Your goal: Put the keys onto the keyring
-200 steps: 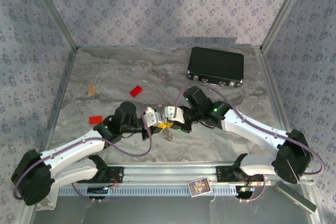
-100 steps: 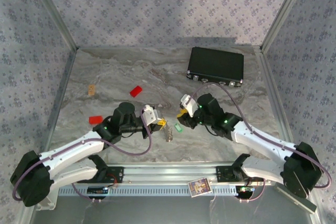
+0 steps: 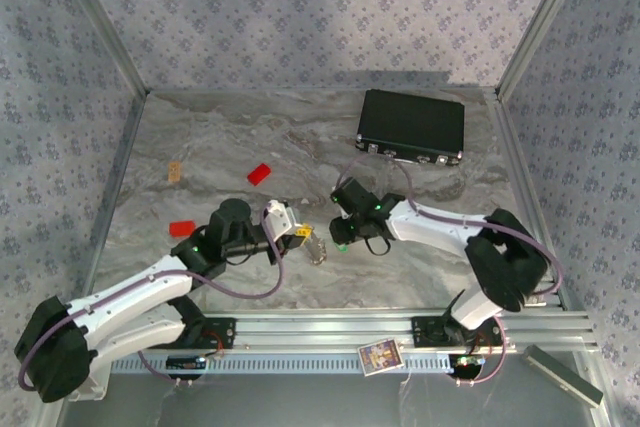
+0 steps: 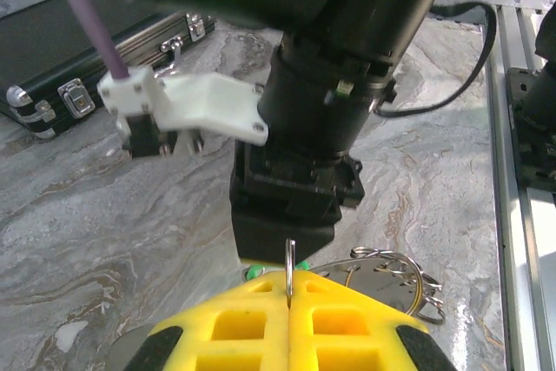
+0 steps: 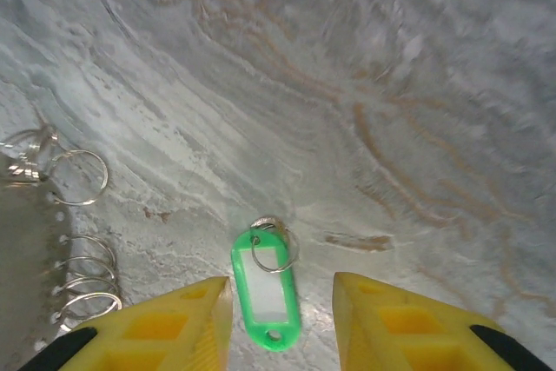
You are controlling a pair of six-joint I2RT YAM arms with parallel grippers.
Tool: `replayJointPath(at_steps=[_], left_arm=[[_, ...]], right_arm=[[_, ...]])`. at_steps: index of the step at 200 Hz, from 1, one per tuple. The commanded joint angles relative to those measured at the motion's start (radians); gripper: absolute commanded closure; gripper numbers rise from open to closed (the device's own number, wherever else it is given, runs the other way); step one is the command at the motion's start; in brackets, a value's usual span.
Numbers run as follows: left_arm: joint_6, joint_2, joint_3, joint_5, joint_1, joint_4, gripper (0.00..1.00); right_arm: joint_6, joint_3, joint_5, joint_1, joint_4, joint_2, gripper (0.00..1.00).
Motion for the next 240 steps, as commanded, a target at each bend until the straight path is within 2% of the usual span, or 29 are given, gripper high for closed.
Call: replayJointPath(at_steps=[1,49,101,164,240], left_arm=[[-0.011,-0.035,-0.008,-0.004,-0.006,0.023,1.0],[-0.007,-0.039,-0.01,0.0,-0.005,0.029,1.0],[-0.005,-0.034,-0.009,0.006,-0.006,0.027,1.0],[-0.005,-0.041,-0.014,0.005,-0.006,0.023,1.0],[-0.01,-0.063,-0.025,-0.008,-0.006,0.011,1.0]], right_arm=[[0.111,0.055,0.039,0.006,-0.083,0.059,0.63],[0.238,0.084,0.075,0.006,-0.116,0.127,0.63],[0.253,0.112,0.032,0.021,-0.098,0.156,0.67],[0.267,0.119,0.02,0.029,-0.07,0.11,0.62],[0.272,0.153,-0.011,0.049,-0.043,0.161,0.66]])
